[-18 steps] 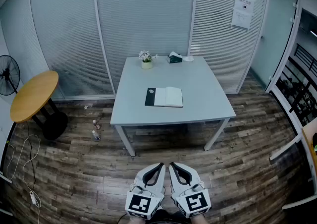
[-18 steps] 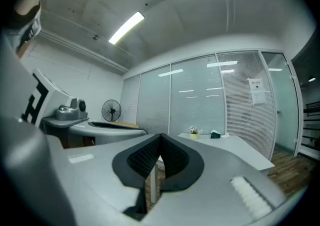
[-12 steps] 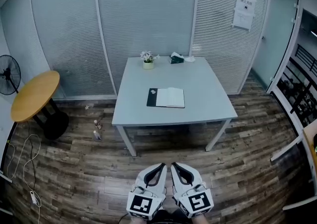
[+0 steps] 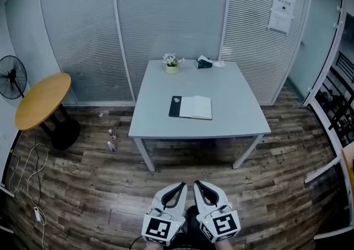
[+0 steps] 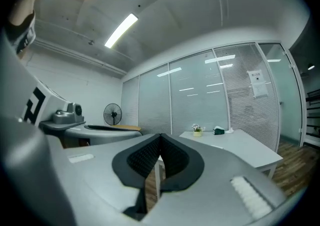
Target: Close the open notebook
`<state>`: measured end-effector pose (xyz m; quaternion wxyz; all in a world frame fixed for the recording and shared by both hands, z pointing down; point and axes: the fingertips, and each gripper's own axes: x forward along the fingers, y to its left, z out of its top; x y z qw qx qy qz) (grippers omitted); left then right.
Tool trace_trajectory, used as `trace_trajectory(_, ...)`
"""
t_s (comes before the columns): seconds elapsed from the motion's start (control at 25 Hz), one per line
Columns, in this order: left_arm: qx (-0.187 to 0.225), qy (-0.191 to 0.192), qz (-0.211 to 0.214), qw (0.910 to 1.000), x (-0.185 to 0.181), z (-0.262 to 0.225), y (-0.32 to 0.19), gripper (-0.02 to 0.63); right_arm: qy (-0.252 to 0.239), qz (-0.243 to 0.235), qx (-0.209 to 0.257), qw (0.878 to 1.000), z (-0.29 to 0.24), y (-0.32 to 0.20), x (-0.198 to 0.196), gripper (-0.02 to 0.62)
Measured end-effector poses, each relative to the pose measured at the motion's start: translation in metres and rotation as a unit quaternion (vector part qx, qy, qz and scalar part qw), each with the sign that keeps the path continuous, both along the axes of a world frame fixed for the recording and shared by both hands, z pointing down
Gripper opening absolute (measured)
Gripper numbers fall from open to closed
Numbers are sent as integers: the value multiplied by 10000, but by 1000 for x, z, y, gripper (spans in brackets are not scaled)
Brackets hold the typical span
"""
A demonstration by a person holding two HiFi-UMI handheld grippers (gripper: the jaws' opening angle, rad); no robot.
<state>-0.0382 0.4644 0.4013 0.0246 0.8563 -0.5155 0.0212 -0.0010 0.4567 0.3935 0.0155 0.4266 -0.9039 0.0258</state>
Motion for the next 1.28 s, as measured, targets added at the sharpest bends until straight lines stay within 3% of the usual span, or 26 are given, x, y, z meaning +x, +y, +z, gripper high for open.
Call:
trace_trajectory(0.36, -172, -11, -119, 9998, -5, 5, -69, 5, -42, -58, -35, 10000, 5, -73, -5, 3)
trace_trajectory(0.52, -85, -192, -139, 9997, -9, 3, -111, 4, -78, -117, 28, 9999, 1, -115, -8, 3)
trace_trajectory(1.28, -321, 82, -457, 9984, -3, -2, -295, 3, 0, -672, -162, 9976, -5, -295, -13, 3)
